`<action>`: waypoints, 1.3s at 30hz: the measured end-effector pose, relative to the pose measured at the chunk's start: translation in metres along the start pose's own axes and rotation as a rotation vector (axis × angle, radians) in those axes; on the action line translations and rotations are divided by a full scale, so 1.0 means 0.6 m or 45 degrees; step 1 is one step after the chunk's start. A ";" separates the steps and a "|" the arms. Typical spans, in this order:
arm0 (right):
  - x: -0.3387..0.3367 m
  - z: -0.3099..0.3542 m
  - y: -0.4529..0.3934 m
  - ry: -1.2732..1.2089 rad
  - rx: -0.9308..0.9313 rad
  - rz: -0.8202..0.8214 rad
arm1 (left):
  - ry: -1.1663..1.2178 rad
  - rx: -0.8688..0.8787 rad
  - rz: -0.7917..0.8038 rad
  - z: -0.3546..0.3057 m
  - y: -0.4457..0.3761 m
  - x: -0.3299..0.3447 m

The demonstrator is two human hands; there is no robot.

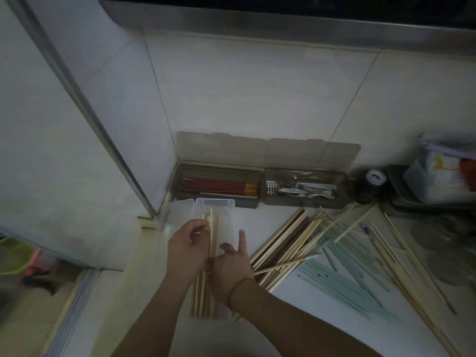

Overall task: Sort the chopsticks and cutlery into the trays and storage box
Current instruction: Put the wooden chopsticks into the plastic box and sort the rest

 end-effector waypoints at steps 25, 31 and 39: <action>0.102 -0.315 0.156 -0.062 0.037 -0.642 | -0.575 0.626 0.612 -0.101 0.107 0.228; 0.092 -0.329 0.146 0.025 0.034 -0.659 | -0.670 0.578 0.759 -0.084 0.120 0.248; 0.005 -0.285 0.160 -0.043 -0.184 -1.010 | -0.571 0.550 0.717 -0.111 0.132 0.254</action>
Point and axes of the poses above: each hand's wrist, its own y-axis away from the middle knuckle, its own x-axis out of the palm, z = x × y, the point moved 8 cm from there along -y, towards the middle knuckle, and after that the axes turned 1 degree about -y, right-handed, at the moved point
